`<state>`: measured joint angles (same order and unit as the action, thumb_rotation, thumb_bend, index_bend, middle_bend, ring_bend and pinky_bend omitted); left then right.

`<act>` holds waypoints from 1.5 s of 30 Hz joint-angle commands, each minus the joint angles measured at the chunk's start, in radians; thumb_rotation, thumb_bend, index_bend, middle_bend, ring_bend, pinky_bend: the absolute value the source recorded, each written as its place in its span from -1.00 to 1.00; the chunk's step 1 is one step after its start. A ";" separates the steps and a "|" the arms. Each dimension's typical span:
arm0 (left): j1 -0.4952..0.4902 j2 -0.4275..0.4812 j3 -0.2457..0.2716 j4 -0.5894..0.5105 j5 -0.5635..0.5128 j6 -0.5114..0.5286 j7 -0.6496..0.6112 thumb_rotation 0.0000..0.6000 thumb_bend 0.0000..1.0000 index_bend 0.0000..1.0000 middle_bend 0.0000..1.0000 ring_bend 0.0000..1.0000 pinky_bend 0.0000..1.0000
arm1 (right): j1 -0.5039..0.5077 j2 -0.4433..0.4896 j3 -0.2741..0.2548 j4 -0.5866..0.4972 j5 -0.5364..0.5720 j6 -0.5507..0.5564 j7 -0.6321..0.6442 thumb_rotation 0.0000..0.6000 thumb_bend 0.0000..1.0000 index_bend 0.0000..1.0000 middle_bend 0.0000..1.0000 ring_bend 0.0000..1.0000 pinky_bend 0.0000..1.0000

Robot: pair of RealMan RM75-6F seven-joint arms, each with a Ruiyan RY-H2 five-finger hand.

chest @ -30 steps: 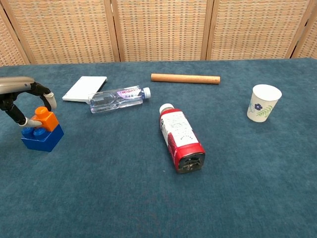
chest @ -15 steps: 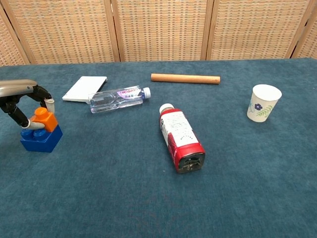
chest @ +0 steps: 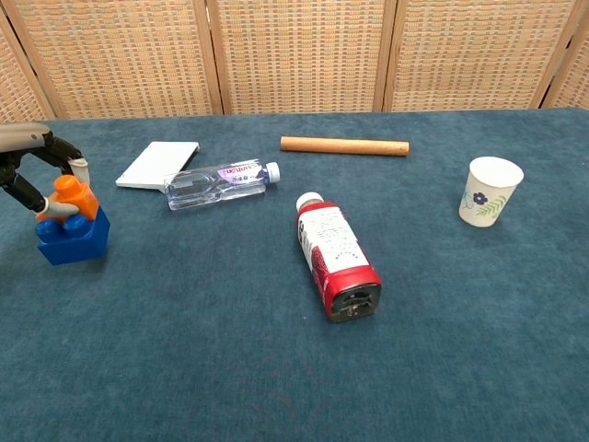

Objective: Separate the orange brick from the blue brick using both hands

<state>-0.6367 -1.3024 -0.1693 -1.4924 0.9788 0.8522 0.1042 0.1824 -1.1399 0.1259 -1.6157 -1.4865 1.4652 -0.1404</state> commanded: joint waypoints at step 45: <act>-0.164 -0.321 -0.393 -0.125 -0.026 -0.124 -1.196 1.00 -0.08 0.09 0.14 -1.00 -1.00 | 0.429 -0.003 0.102 0.069 -0.227 -0.198 0.473 1.00 -1.00 -1.00 -1.00 -1.00 -1.00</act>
<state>-0.7957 -1.6177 -0.5576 -1.6181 0.9574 0.7312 -1.0939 0.5959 -1.1333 0.2232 -1.5359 -1.7114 1.2758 0.3200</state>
